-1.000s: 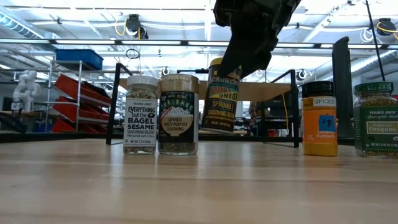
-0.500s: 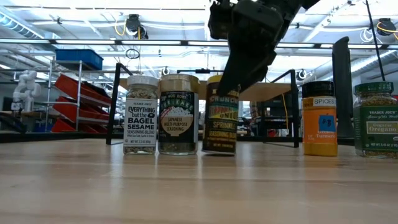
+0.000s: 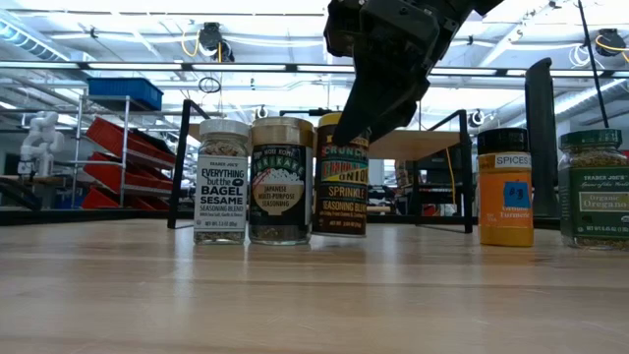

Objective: Shelf spices
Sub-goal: Remove the yellow black seasoning bottle from the shelf, then put the black orange seasoning bottle on the shelf

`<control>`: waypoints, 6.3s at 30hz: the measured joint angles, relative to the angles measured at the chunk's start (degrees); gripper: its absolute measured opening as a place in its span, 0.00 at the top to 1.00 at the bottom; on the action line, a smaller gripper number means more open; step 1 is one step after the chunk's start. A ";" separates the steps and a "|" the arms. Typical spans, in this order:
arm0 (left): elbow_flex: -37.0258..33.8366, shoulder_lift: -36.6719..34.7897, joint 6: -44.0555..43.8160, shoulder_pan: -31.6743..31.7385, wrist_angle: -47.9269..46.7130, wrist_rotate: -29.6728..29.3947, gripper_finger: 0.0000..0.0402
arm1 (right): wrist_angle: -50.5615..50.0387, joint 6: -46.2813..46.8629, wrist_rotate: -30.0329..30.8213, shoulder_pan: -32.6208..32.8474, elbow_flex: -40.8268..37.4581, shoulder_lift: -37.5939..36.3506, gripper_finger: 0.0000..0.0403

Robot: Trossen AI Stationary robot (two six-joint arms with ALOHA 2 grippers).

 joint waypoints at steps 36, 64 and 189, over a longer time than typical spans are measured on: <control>2.02 -1.88 2.97 2.91 0.20 0.07 0.21 | -16.95 -9.28 12.15 4.57 18.38 -8.12 0.22; 11.08 0.81 13.48 6.03 0.96 5.94 0.21 | -45.47 36.99 34.20 36.13 6.42 -26.58 0.26; 11.04 9.53 31.57 36.20 16.14 57.21 0.52 | -18.78 8.54 -1.03 0.89 -19.78 -24.41 0.37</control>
